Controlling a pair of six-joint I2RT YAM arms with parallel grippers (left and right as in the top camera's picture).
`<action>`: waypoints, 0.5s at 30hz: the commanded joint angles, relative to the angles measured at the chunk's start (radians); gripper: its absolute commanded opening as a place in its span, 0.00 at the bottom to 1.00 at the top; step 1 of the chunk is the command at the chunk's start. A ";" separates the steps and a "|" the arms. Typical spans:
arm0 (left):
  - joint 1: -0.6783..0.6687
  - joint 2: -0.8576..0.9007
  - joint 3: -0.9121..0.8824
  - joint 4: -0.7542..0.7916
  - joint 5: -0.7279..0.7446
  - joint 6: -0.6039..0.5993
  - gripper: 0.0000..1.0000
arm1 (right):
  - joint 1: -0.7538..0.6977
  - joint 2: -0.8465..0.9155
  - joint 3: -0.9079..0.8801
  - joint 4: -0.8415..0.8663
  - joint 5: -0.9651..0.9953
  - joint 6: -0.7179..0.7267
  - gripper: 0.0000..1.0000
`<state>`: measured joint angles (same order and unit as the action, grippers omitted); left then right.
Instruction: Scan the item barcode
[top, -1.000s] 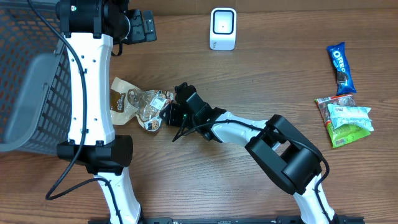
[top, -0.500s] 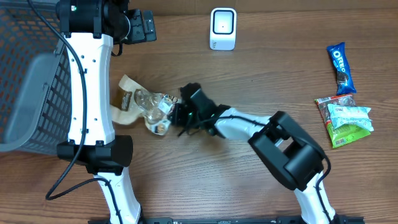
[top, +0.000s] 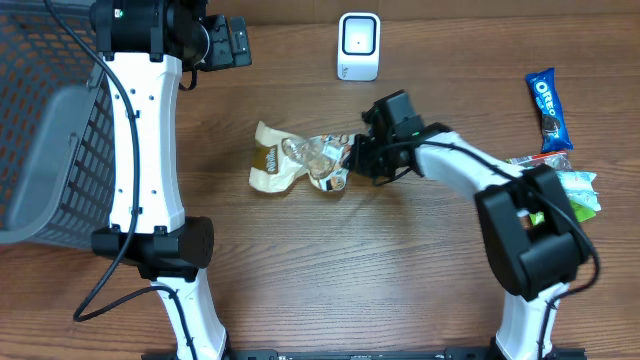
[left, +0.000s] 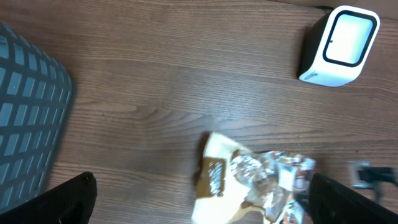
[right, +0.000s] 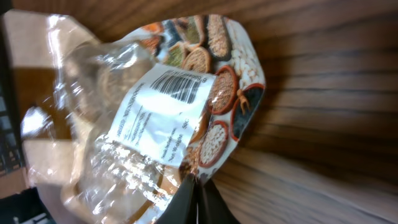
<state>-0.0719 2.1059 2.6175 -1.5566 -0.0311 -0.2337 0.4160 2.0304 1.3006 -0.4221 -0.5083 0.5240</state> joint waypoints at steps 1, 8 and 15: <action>0.000 0.000 0.011 -0.002 -0.002 0.001 1.00 | -0.012 -0.065 -0.003 -0.032 -0.016 -0.113 0.34; 0.000 0.000 0.011 -0.002 -0.002 0.001 1.00 | -0.058 -0.068 -0.004 -0.145 -0.153 0.158 0.83; 0.000 0.000 0.011 -0.002 -0.002 0.001 1.00 | 0.034 -0.041 -0.006 -0.089 -0.095 0.438 0.93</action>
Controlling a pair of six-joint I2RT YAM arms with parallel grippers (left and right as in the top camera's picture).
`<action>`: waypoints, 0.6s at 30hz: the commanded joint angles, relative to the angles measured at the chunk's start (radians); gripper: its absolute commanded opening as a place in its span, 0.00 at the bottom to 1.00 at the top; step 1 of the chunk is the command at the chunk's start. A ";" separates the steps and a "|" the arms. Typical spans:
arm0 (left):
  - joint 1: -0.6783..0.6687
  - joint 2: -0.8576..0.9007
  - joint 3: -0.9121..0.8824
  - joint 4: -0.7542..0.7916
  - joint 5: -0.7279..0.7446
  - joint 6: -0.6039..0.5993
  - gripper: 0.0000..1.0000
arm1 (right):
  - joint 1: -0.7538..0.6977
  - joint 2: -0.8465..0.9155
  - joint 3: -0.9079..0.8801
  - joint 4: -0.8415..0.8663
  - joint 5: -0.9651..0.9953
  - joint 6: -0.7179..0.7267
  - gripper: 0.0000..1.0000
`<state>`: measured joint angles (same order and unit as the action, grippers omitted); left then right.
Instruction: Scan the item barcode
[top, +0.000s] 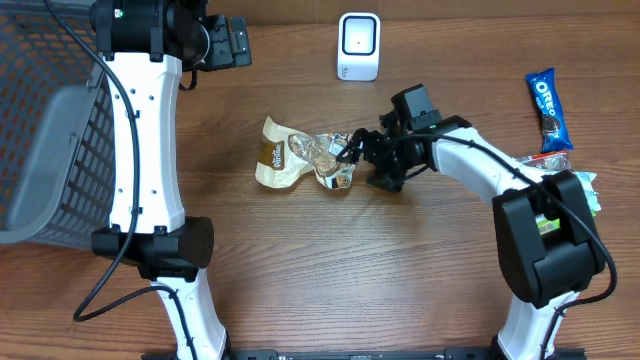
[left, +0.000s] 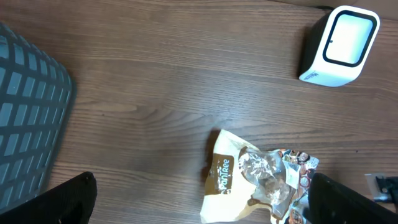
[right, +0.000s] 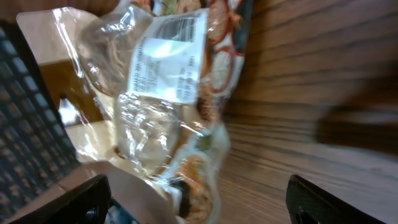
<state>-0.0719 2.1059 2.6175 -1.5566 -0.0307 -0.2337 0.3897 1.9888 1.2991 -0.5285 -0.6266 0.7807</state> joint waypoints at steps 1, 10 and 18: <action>0.000 0.000 0.011 -0.002 -0.003 0.001 1.00 | 0.086 0.009 -0.004 0.034 0.056 0.226 0.93; 0.000 0.000 0.011 -0.002 -0.002 0.001 1.00 | 0.222 0.037 -0.004 0.186 0.413 0.328 0.95; 0.000 0.000 0.011 -0.002 -0.002 0.001 1.00 | 0.248 0.097 -0.004 0.267 0.595 0.293 0.90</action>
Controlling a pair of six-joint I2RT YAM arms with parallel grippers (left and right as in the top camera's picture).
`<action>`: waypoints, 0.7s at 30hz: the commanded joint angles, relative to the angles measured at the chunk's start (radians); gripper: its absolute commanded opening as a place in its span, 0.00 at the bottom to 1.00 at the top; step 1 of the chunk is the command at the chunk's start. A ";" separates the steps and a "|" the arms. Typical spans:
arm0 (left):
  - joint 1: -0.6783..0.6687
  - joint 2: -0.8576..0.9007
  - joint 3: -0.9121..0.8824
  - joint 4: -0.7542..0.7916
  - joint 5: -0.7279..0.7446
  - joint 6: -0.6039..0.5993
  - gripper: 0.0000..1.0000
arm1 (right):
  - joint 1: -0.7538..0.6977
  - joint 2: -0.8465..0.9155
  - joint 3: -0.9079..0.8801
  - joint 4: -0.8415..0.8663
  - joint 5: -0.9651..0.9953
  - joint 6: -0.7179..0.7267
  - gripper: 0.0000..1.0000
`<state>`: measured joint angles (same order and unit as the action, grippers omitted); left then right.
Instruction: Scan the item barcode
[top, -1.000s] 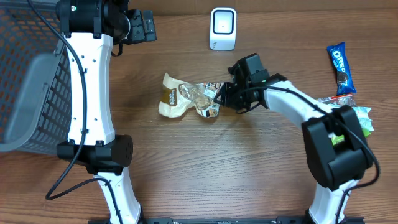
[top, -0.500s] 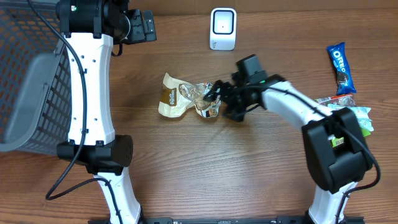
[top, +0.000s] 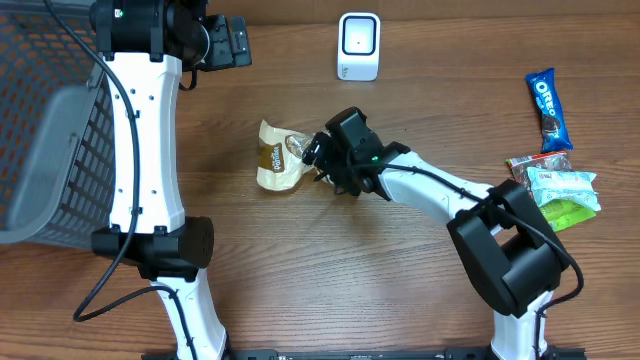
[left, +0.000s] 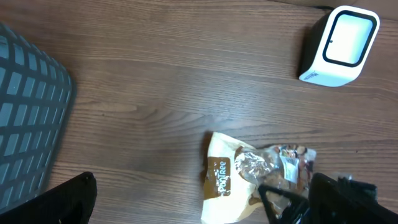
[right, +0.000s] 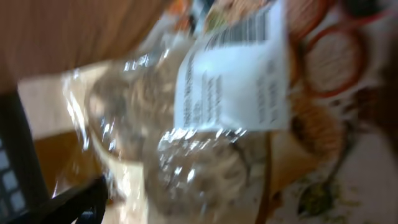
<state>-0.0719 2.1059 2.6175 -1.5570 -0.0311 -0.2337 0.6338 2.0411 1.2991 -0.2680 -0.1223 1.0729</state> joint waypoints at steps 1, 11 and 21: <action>0.000 0.000 0.011 -0.002 -0.002 0.001 1.00 | 0.000 0.055 -0.004 0.005 0.091 0.000 0.88; 0.000 0.000 0.011 -0.002 -0.002 0.001 1.00 | -0.077 0.065 -0.004 -0.026 -0.124 -0.085 0.29; 0.000 0.000 0.011 -0.002 -0.002 0.001 1.00 | -0.277 0.059 0.002 -0.032 -0.515 -0.518 0.15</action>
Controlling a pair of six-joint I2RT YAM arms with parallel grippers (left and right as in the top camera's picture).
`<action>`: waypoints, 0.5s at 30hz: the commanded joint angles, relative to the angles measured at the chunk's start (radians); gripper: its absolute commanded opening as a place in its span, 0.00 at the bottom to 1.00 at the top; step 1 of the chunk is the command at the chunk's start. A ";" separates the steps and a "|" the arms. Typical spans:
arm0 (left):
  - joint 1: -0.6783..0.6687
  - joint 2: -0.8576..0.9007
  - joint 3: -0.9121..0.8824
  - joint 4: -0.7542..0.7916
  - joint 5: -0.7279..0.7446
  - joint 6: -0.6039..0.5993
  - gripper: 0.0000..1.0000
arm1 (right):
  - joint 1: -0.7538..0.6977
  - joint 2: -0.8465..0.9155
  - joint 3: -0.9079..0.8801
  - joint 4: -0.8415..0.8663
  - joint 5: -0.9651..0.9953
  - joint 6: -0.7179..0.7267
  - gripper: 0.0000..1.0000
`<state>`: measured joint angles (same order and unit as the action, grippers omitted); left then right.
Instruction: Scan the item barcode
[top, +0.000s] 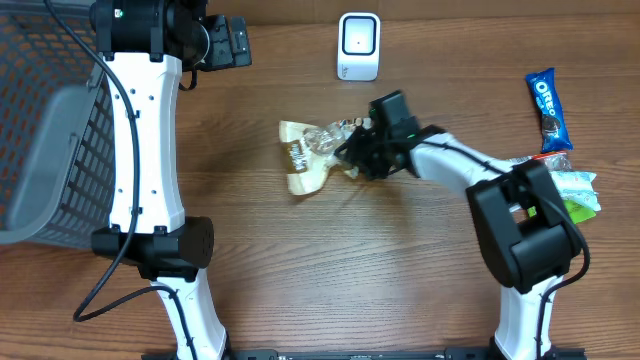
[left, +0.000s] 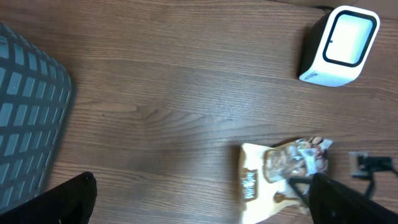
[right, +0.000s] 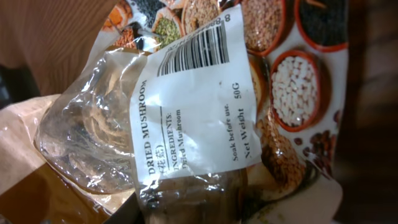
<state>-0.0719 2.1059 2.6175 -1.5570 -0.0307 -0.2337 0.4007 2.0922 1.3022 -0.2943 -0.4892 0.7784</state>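
Note:
The item is a crinkly clear and cream bag of dried mushrooms (top: 308, 155) in the middle of the table, also low in the left wrist view (left: 273, 180). My right gripper (top: 356, 152) is shut on its right end. The bag (right: 186, 124) fills the right wrist view, its white label with the barcode (right: 198, 50) facing the camera, and it hides most of the right gripper (right: 199, 208). The white scanner (top: 358, 45) stands at the back, above the bag, and shows top right in the left wrist view (left: 339, 43). My left gripper (top: 228, 42) hangs open, high at the back left (left: 202, 199).
A grey mesh basket (top: 40, 130) takes up the left side; its corner (left: 28, 124) shows in the left wrist view. A blue Oreo pack (top: 548, 108) and green-and-white snack packets (top: 568, 188) lie at the right edge.
The bag has shifted to the right and turned, with my right gripper now shut on its right end. The gripper was open over the bag before. The left arm has not moved.
My right gripper was first shut on the bag's right edge. Then it stood open, drawn back to the right, with the bag lying flat. Then it was open over the bag further left. Now it grips the bag, which sits closer to the scanner.

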 joint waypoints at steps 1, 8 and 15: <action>0.000 0.000 0.011 -0.002 -0.002 0.001 1.00 | -0.064 0.003 0.006 -0.023 -0.177 -0.284 0.10; 0.000 0.000 0.011 -0.002 -0.002 0.001 1.00 | -0.144 -0.138 0.117 -0.314 -0.192 -0.722 0.04; 0.000 0.000 0.011 -0.002 -0.002 0.001 1.00 | -0.111 -0.322 0.238 -0.563 -0.024 -0.977 0.04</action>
<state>-0.0719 2.1059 2.6175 -1.5566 -0.0307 -0.2340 0.2695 1.8755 1.4742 -0.8314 -0.5690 -0.0113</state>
